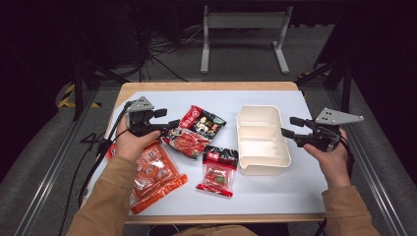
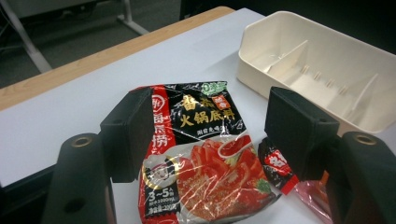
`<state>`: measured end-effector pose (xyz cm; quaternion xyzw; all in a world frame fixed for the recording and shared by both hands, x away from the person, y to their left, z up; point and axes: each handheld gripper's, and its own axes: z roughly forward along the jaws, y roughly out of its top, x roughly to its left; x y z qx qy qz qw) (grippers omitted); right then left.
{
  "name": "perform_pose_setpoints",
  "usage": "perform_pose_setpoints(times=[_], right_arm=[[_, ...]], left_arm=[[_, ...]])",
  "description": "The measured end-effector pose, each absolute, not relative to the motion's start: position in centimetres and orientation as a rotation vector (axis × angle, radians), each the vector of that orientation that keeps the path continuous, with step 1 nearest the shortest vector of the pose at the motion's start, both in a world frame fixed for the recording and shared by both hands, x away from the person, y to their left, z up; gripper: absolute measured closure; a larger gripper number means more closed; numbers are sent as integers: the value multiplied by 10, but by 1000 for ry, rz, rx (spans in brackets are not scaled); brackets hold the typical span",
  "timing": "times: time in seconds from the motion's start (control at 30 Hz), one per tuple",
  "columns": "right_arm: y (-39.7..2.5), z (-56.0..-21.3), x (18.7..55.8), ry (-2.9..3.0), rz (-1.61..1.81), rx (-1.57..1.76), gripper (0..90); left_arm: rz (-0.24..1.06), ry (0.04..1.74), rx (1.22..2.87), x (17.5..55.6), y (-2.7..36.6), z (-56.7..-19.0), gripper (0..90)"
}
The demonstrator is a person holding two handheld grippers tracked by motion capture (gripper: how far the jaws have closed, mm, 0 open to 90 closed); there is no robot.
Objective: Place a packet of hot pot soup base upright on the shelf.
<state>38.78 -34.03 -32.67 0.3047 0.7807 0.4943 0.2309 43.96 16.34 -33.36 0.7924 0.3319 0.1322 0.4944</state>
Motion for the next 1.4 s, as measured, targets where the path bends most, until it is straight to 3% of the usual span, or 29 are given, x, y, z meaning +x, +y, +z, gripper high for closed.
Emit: perform_pose_setpoints(times=[0.03, 0.07, 0.23, 0.27, 0.57, 0.83, 1.13, 1.4], right_arm=[[-341, -327, 387, 2148, 1356, 843, 442], [-342, -328, 387, 2150, 1350, 848, 441], [-344, -330, 386, 2147, 1349, 858, 433], [-344, -331, 386, 2149, 1344, 863, 433], [-349, -333, 383, 2144, 1329, 888, 435], [-352, -335, 382, 2144, 1327, 894, 433], [-349, -337, 386, 2159, 1322, 887, 432], [-351, -339, 390, 2165, 1327, 892, 430]], left_arm=[[268, 773, 1941, 446, 161, -333, 365], [285, 732, 1945, 449, 158, -333, 323], [327, 723, 1954, 461, 155, -337, 343], [350, 728, 1973, 464, 155, -339, 305], [336, 839, 1949, 488, 152, -345, 277], [322, 847, 1959, 513, 144, -355, 295], [272, 912, 1954, 539, 139, -379, 397], [222, 960, 1984, 554, 131, -402, 424]])
